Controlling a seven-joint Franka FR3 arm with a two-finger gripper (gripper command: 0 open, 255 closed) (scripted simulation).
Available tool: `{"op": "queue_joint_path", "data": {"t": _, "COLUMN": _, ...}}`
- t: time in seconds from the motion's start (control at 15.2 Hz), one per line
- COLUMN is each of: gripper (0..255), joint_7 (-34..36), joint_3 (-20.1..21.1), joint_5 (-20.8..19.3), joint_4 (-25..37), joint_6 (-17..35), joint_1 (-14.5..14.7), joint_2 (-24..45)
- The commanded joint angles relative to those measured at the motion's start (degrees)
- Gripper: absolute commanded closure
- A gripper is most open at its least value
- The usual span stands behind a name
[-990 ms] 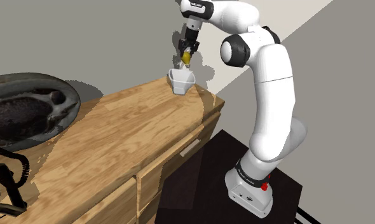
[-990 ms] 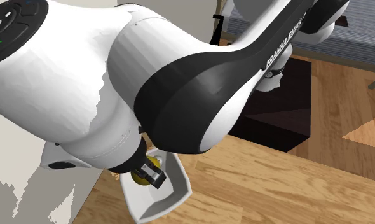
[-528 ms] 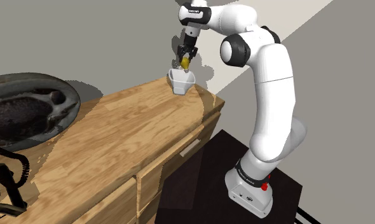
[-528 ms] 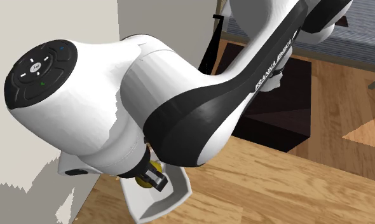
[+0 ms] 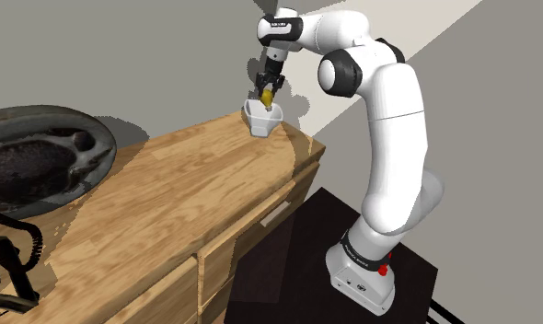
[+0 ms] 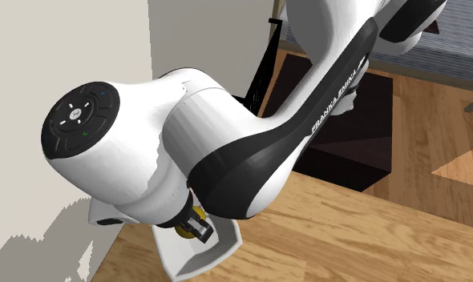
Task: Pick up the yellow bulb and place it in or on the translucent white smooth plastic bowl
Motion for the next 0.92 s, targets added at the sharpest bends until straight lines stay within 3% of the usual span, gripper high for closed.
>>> {"op": "queue_joint_path", "data": {"t": 0.0, "gripper": 255, "joint_7": 0.0, "joint_3": 0.0, "joint_5": 0.0, "joint_4": -0.1, "joint_6": 0.1, "joint_1": 0.0, "joint_2": 0.0}}
{"op": "queue_joint_path", "data": {"t": 0.2, "gripper": 255, "joint_7": 0.0, "joint_3": 0.0, "joint_5": 0.0, "joint_4": -0.1, "joint_6": 0.1, "joint_1": 0.0, "joint_2": 0.0}}
{"op": "queue_joint_path", "data": {"t": 0.26, "gripper": 0, "joint_7": 0.0, "joint_3": 0.0, "joint_5": 0.0, "joint_4": -0.1, "joint_6": 0.1, "joint_1": 0.0, "joint_2": 0.0}}
{"op": "queue_joint_path", "data": {"t": 0.59, "gripper": 0, "joint_7": 0.0, "joint_3": 0.0, "joint_5": 0.0, "joint_4": -0.1, "joint_6": 0.1, "joint_1": 0.0, "joint_2": 0.0}}
{"op": "queue_joint_path", "data": {"t": 0.86, "gripper": 0, "joint_7": 0.7, "joint_3": -0.1, "joint_5": -0.2, "joint_4": 7.7, "joint_6": -7.3, "joint_1": -1.2, "joint_2": 0.3}}
